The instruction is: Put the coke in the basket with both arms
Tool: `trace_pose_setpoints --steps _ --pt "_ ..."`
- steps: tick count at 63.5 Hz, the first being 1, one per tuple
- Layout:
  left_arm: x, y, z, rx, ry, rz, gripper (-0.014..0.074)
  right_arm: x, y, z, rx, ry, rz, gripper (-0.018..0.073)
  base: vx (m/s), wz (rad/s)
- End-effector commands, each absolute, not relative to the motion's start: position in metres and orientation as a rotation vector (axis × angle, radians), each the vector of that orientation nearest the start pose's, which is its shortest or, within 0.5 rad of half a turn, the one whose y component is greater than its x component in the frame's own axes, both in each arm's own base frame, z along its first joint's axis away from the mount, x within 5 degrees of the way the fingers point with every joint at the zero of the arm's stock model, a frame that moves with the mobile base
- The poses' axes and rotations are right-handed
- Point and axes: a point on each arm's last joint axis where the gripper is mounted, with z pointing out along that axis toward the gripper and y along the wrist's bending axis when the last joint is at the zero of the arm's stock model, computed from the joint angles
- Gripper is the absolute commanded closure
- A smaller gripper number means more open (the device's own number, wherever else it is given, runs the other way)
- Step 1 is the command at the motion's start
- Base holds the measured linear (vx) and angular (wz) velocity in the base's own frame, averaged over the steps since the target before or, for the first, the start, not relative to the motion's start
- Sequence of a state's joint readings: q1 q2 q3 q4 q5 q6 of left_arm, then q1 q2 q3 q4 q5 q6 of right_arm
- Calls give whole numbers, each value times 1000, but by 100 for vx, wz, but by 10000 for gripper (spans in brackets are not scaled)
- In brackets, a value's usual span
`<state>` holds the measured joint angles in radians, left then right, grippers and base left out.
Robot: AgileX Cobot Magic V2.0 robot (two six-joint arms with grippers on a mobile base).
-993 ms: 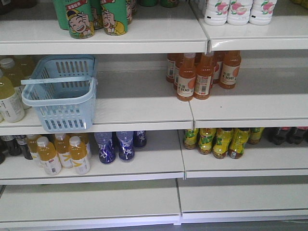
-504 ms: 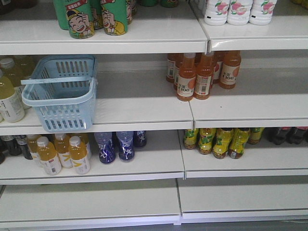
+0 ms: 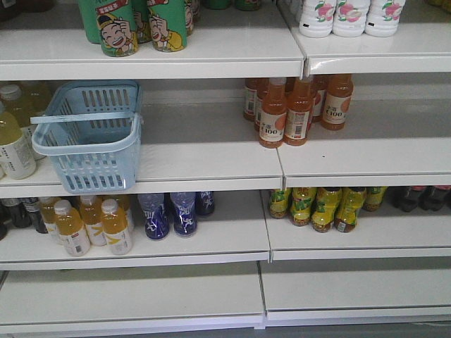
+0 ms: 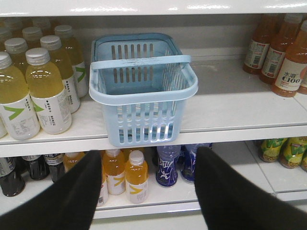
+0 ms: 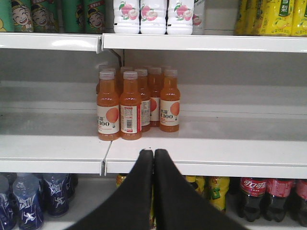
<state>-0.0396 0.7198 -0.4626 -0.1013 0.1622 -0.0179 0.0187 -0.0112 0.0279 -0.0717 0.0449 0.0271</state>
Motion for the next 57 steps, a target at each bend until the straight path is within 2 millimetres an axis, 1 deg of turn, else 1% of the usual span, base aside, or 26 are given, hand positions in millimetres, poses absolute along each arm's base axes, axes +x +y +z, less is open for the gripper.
trace_pose_setpoints --steps 1,12,24,36,46,57 --pt "153 -7 307 -65 1786 -120 140 56 1 205 -49 1467 -29 569 0 0" --pt "154 -6 309 -72 1761 -124 139 56 1 205 -49 1467 -29 569 0 0" --pt "154 -6 311 -175 1737 -212 147 56 1 205 -49 1467 -29 569 0 0" --pt "159 -6 310 -423 1696 -416 147 56 1 205 -49 1467 -29 569 0 0" --pt "165 -4 312 -682 1588 -625 147 56 1 205 -49 1468 -29 569 0 0" --pt "179 -2 303 -933 1532 -775 147 56 1 205 -49 1468 -29 569 0 0"
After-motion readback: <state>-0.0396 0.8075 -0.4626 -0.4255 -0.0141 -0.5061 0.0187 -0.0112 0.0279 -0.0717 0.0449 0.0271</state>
